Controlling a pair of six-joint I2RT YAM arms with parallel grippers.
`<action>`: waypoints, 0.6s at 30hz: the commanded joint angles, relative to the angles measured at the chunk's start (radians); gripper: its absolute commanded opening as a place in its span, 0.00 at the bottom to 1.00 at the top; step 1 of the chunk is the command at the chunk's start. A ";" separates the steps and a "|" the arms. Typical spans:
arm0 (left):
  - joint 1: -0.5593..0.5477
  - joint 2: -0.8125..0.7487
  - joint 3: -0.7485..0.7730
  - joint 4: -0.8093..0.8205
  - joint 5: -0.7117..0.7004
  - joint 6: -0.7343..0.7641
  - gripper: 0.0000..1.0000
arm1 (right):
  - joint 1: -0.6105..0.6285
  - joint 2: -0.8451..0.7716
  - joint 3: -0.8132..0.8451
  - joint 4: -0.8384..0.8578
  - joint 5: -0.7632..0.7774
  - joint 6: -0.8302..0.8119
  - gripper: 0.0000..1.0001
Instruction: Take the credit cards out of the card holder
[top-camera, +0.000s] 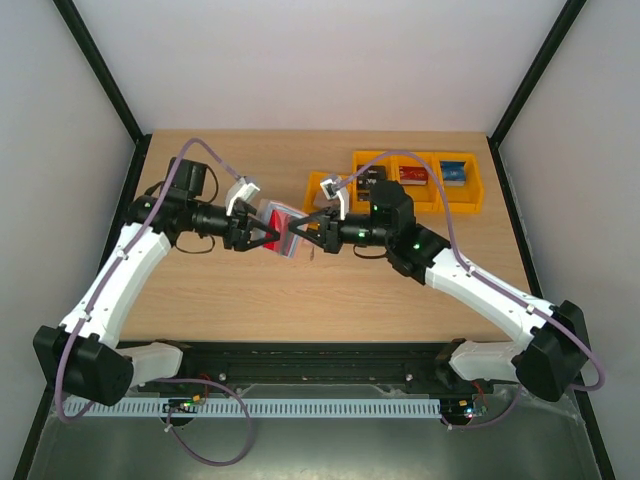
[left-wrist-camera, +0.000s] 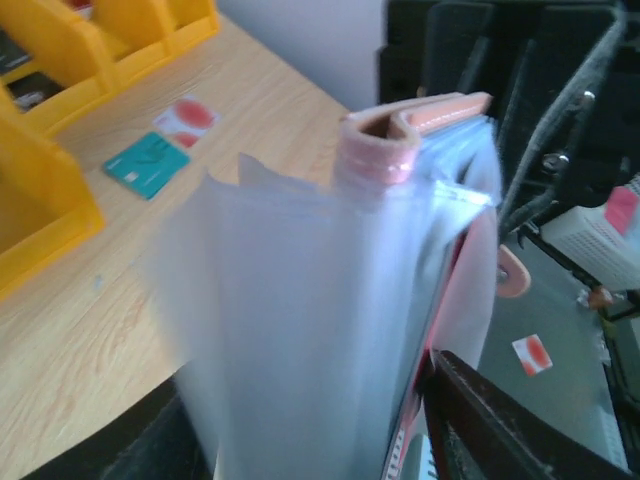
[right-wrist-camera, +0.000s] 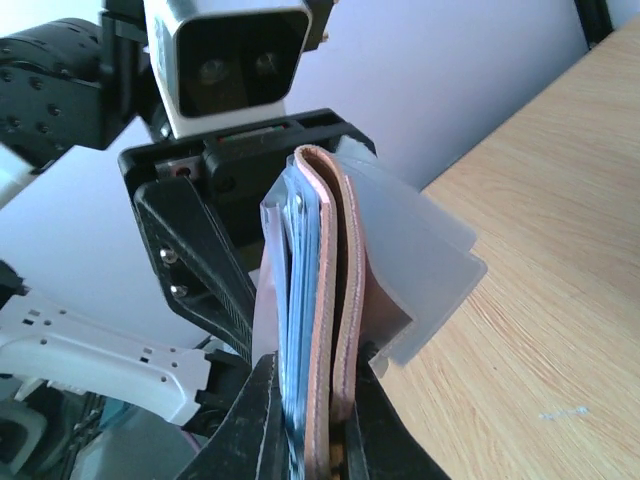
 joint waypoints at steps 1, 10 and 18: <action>-0.010 -0.010 -0.002 -0.083 0.137 0.118 0.48 | 0.005 -0.020 -0.009 0.190 -0.088 0.023 0.02; -0.003 -0.011 0.045 -0.212 0.241 0.284 0.02 | -0.019 -0.067 -0.070 0.232 -0.058 0.003 0.26; -0.002 -0.006 0.114 -0.458 0.333 0.606 0.02 | -0.045 -0.061 -0.172 0.413 -0.126 0.061 0.99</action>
